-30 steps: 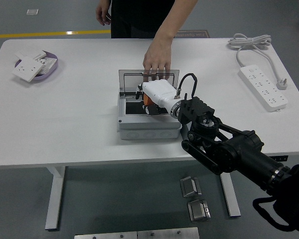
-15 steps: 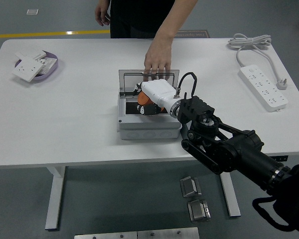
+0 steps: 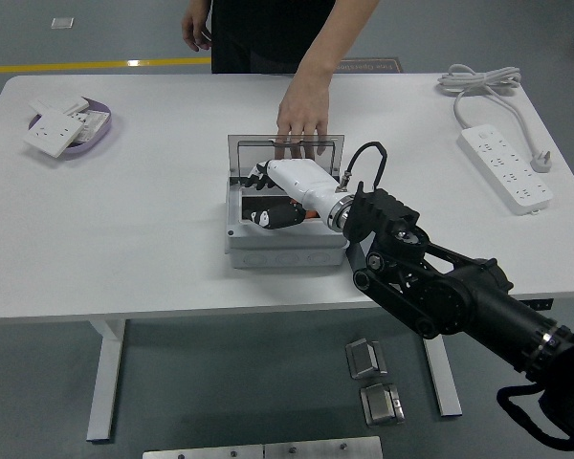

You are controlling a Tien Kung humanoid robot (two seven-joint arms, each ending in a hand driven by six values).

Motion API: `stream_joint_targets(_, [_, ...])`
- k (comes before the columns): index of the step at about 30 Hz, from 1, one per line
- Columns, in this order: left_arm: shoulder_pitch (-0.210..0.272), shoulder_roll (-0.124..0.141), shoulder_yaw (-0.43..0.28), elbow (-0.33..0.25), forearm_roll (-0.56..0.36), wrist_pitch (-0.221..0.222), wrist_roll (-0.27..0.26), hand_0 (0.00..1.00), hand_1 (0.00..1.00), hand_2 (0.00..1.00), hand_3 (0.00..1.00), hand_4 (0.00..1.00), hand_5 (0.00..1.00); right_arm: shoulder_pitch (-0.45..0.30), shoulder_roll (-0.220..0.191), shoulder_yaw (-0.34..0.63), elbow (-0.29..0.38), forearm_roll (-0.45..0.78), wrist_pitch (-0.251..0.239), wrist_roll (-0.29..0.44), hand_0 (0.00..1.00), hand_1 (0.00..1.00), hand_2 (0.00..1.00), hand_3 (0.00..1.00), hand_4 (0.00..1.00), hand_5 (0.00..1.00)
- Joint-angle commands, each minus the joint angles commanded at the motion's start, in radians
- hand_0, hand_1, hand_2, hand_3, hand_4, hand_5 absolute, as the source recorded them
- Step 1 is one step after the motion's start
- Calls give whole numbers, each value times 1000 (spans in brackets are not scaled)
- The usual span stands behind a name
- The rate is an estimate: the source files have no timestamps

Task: Pick up the cylinder from the cube,place it in the box,flap close box

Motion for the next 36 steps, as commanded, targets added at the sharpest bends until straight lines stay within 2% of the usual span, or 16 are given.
stream_joint_targets(7, [0, 0, -2, 0, 4, 0, 0, 571, 622, 599, 613, 652, 168, 22, -84, 70, 145, 147, 31, -3, 620, 643, 665, 703, 773, 418])
stream_joint_targets(10, [-1, 1, -3, 0, 5, 0, 0, 571, 622, 599, 613, 652, 168, 48, -108, 101, 170, 184, 38, -3, 620, 643, 665, 703, 773, 418])
stream_joint_targets(12, [-2, 2, -4, 0, 7, 0, 1, 571, 622, 599, 613, 651, 167, 69, -116, 115, 154, 204, 40, 0, 615, 636, 659, 702, 795, 438])
stream_joint_targets(16, [-7, 5, -5, 0, 10, -1, 1, 571, 622, 599, 613, 651, 167, 102, -119, 119, 77, 246, 43, 12, 615, 636, 659, 702, 795, 438])
stream_joint_targets(21, [-8, 6, -4, 0, 10, -1, 2, 571, 622, 599, 613, 649, 166, 102, -115, 117, 16, 255, 47, 15, 609, 634, 658, 702, 808, 450])
stream_joint_targets(28, [-7, 10, -3, 0, 12, 0, 3, 571, 622, 600, 614, 648, 165, 101, -102, 115, -20, 252, 45, 20, 607, 633, 651, 700, 805, 452])
stream_joint_targets(36, [-7, 8, -1, 0, 12, 0, 4, 571, 622, 600, 613, 647, 165, 107, -97, 116, -29, 254, 43, 22, 607, 632, 652, 700, 805, 454])
